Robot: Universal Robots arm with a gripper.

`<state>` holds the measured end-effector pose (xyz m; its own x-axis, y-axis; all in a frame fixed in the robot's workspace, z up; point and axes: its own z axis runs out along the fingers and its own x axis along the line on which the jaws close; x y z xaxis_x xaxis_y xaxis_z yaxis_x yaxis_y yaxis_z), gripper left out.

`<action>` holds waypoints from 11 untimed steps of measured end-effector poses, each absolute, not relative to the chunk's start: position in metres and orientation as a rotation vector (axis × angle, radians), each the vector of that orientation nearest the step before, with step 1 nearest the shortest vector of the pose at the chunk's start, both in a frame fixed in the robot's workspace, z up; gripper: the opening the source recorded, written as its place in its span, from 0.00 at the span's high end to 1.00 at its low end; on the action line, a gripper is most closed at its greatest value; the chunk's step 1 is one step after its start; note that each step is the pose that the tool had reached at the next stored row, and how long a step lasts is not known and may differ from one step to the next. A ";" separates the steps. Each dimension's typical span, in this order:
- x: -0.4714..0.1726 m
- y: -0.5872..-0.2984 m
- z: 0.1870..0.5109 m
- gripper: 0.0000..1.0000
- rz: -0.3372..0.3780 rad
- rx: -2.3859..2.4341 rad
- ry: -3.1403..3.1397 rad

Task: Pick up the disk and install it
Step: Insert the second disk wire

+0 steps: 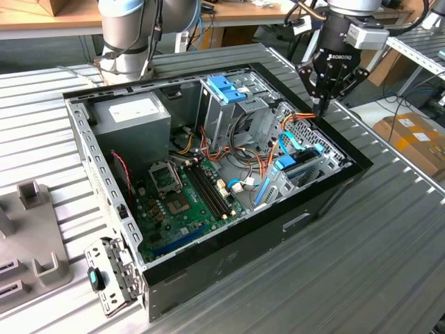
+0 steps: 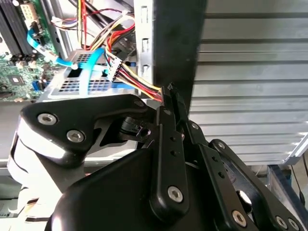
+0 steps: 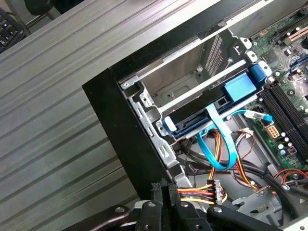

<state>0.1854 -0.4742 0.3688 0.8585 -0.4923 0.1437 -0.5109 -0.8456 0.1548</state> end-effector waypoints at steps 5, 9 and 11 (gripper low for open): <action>0.168 -0.475 0.368 0.84 0.157 2.847 -0.777; 0.152 -0.476 0.368 0.84 0.164 2.847 -0.778; 0.148 -0.476 0.368 0.84 0.165 2.848 -0.778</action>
